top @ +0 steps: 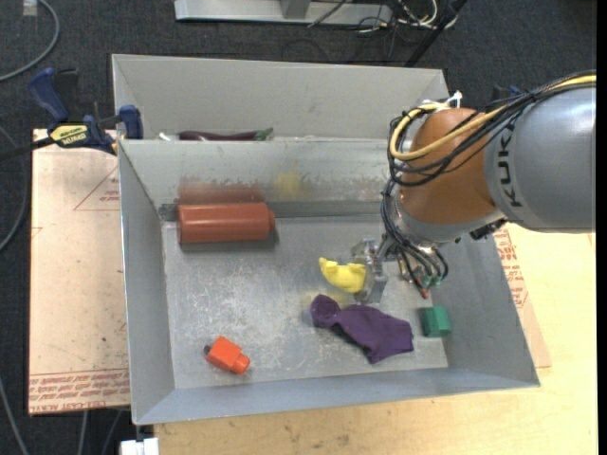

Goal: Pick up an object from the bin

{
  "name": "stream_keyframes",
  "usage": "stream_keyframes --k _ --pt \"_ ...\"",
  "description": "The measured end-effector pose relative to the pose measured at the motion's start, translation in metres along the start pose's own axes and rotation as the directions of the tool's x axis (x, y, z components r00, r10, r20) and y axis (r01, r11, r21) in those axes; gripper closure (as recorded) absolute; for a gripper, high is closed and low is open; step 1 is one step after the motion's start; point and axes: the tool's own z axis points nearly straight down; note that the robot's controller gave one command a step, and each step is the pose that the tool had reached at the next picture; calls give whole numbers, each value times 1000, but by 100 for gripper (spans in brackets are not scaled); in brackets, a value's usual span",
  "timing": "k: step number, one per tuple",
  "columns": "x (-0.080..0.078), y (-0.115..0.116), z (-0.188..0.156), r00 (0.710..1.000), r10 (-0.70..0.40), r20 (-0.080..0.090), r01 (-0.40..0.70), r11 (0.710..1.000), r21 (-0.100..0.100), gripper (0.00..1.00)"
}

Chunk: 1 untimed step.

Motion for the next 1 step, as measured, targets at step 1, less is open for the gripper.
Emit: stream_keyframes --k 1 --pt "-2 -26 -94 998 -69 12 69 998 1 100"
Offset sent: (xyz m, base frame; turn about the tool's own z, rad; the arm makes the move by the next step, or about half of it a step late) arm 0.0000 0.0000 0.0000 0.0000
